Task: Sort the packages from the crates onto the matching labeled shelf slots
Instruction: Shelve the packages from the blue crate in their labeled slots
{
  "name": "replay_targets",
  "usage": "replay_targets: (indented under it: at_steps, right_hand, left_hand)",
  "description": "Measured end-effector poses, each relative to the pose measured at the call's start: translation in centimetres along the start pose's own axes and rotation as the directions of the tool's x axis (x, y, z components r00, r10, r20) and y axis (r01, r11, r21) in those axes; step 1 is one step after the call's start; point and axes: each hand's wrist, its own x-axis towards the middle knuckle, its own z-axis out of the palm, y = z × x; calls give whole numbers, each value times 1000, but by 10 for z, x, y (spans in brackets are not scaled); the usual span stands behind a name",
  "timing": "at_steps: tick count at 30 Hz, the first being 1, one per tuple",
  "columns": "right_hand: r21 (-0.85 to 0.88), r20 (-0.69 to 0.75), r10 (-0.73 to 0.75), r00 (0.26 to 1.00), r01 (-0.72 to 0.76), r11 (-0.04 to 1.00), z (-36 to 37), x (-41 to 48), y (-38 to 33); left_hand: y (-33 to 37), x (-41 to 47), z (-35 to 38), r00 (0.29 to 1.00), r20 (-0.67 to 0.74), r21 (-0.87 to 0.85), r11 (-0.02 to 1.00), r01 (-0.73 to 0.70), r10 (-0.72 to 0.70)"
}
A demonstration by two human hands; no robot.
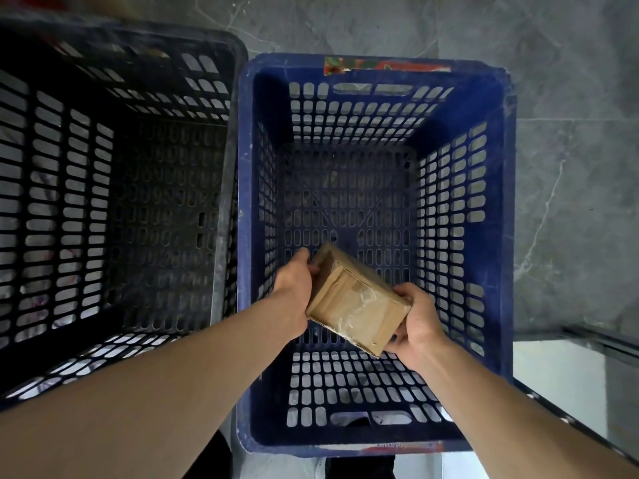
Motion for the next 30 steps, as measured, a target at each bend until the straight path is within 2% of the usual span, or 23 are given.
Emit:
replay_targets:
  at_steps: [3,6,11,14,17,21,25,30]
  right_hand:
    - [24,10,-16,1000,15,1000,-2,1,-1]
    - [44,26,-54,998,53,998,-3,3,-2]
    - [117,97,-197,976,186,976,7,3,-11]
    - [60,13,-359,933,357,932,9,9,-12]
    - [-35,-22,-434,901,433,901,11,11,-15]
    - [-112,-40,-394,918,388,915,9,22,-16]
    - [-56,33,-310,950,311,949,9,32,-9]
    - [-19,55,-316,947,317,948,21,30,-2]
  left_hand:
    - [2,-2,-1,999,43,46,999,-22,20]
    - [6,-6,-1,994,106,184,982,-35,16]
    - [9,-6,-5,997,65,214,977,15,-30]
    - [8,-5,-7,999,3,174,984,36,-37]
    - [3,6,-2,1000,-12,257,966,-5,9]
    - [-6,12,5,997,8,312,947,-78,80]
    - [-15,16,7,994,24,331,938,-106,104]
    - [-21,20,3,997,46,308,949,-70,58]
